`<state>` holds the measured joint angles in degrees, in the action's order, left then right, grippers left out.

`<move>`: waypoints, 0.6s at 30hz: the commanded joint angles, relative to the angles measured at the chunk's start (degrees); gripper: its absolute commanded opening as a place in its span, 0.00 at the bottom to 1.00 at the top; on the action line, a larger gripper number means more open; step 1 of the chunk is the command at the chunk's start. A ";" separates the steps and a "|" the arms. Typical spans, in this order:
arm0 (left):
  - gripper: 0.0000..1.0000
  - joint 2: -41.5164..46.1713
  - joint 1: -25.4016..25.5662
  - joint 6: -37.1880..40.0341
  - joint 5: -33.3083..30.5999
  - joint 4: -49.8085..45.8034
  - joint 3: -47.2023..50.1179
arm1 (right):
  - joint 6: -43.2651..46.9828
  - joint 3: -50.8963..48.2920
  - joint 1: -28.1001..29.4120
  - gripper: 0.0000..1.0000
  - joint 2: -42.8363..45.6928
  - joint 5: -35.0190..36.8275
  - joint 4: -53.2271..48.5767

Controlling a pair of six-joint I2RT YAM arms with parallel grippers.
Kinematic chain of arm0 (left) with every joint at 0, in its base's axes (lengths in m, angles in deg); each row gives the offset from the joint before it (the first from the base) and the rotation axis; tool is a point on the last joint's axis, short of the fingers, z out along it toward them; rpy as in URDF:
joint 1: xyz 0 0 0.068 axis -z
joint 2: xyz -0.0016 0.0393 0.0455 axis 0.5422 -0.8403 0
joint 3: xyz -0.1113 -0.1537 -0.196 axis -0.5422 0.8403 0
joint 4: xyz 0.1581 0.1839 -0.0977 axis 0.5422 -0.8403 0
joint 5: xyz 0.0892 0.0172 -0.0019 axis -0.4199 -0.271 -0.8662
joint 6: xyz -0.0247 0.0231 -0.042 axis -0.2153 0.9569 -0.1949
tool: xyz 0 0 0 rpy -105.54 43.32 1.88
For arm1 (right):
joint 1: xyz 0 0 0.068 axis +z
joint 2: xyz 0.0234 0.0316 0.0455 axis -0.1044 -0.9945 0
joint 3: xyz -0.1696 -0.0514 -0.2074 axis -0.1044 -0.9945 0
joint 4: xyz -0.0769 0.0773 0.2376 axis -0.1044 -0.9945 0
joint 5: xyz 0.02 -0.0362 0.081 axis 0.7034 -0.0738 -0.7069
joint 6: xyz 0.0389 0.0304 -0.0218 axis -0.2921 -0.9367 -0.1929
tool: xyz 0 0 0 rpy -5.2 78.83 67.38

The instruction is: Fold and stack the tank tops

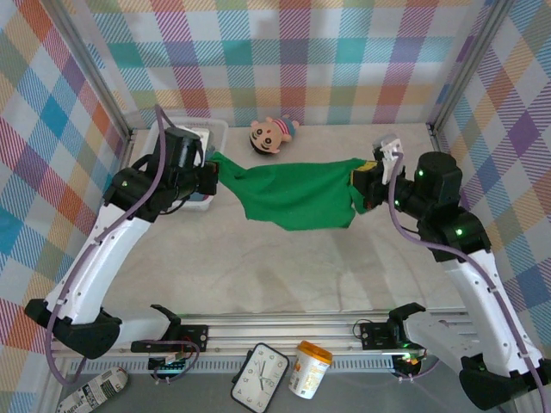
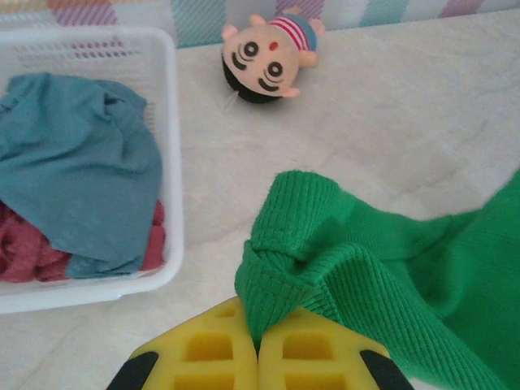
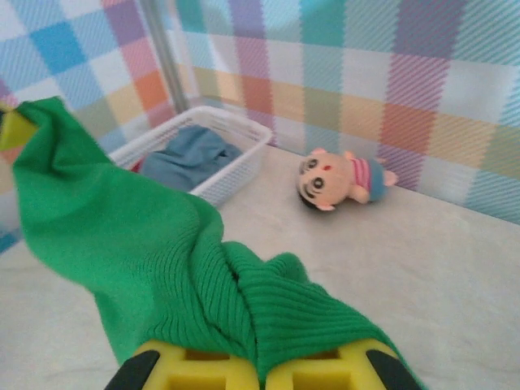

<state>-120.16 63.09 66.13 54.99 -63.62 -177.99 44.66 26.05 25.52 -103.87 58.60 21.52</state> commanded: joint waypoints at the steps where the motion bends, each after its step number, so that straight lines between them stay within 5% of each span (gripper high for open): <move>1: 0.00 -0.17 0.32 2.54 -1.99 -1.74 -0.38 | -0.53 -1.69 0.07 0.00 1.71 -3.64 2.12; 5: 0.00 -3.77 0.32 2.12 1.65 3.95 3.51 | -0.77 -3.75 0.07 0.00 0.34 -3.38 3.44; 11: 0.00 -19.90 -0.06 6.59 -3.22 17.62 3.57 | -1.71 -14.32 -0.26 0.00 -8.06 3.29 9.30; 18: 0.02 -44.34 -0.38 3.79 -4.80 20.09 -10.95 | -7.61 -14.43 -1.96 0.01 -25.71 9.28 13.36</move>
<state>-160.77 62.70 70.42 53.22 -46.61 -183.52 40.62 8.85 23.90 -127.45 65.93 30.98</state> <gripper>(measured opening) 0.046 0.076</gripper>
